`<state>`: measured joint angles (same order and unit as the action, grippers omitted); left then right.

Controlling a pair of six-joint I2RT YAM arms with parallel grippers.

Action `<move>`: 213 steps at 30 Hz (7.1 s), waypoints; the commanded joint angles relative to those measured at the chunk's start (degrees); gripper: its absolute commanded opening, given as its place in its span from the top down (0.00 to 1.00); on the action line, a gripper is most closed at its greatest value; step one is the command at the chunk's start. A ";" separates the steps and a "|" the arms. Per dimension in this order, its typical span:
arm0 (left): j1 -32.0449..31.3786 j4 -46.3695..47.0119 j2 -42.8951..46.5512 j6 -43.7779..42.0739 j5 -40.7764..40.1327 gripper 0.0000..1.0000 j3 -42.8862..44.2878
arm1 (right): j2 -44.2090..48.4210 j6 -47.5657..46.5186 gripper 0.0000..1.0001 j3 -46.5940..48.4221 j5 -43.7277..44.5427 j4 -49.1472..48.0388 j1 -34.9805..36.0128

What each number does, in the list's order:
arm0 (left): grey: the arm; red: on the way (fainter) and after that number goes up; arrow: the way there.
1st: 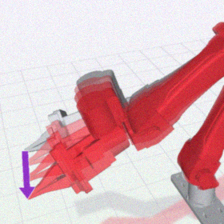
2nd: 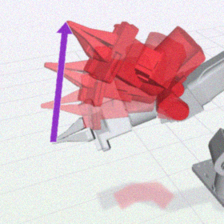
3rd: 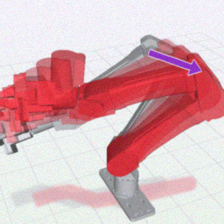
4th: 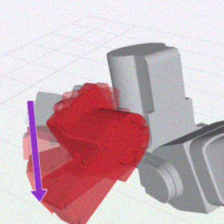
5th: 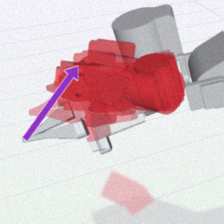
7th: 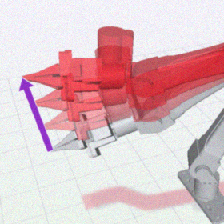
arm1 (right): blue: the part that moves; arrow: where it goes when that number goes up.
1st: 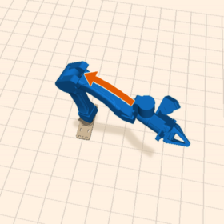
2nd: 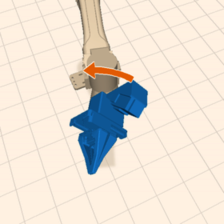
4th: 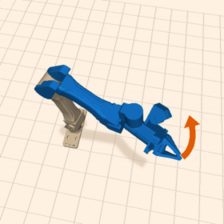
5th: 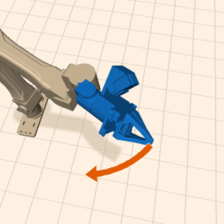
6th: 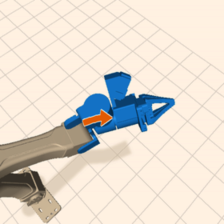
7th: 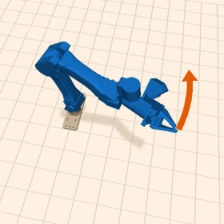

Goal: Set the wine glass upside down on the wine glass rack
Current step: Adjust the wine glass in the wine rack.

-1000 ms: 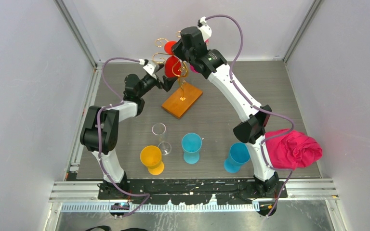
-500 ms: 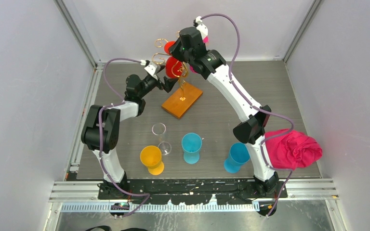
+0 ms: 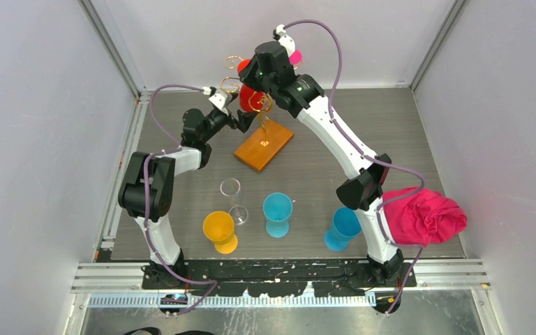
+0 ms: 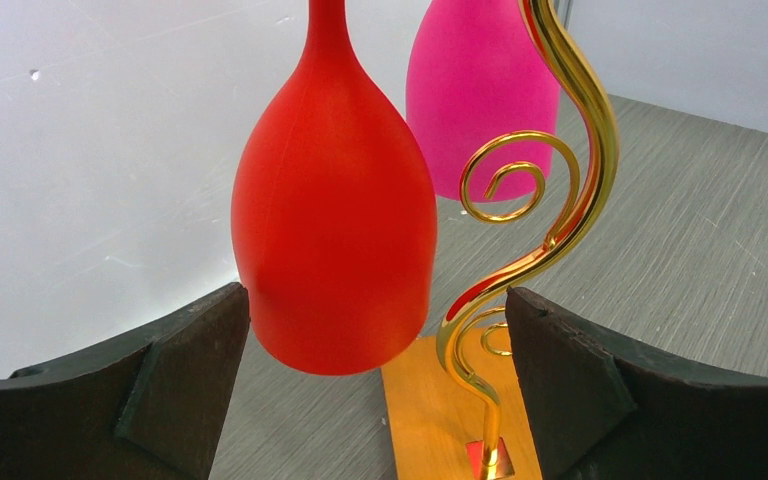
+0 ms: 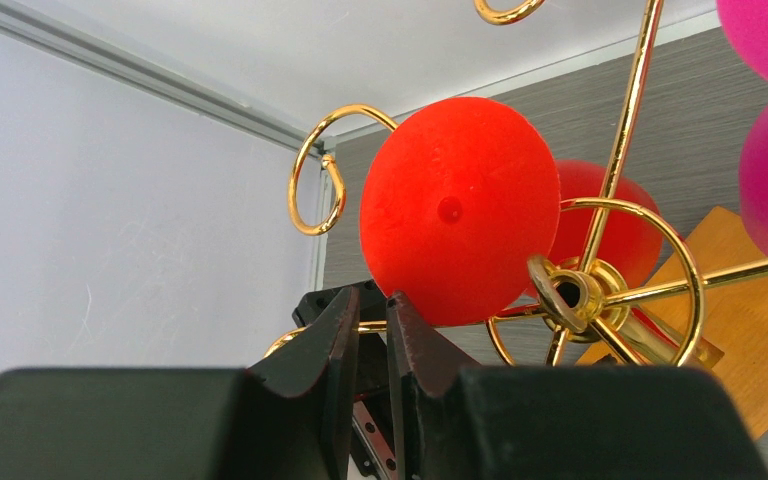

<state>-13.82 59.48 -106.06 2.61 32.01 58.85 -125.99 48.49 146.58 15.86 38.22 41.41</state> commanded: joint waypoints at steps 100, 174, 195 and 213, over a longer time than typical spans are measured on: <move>-1.38 11.51 -6.27 -0.54 -13.64 0.15 6.01 | 15.35 -9.29 0.72 -13.43 0.23 -10.18 0.97; -1.43 10.68 -2.08 1.34 -2.55 0.25 6.19 | 18.15 -10.61 0.72 -18.61 0.05 -12.59 1.03; 0.00 12.59 -1.16 3.16 -7.99 0.25 7.45 | 18.16 -10.96 0.72 -18.79 -0.30 -13.30 0.94; 0.03 13.61 -0.54 3.63 -10.64 0.26 6.47 | 18.42 -11.19 0.72 -19.75 -0.48 -13.87 1.00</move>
<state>-14.33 63.48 -111.72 4.47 24.77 62.78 -111.98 38.39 127.20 15.70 27.14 42.26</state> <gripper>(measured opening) 0.768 0.282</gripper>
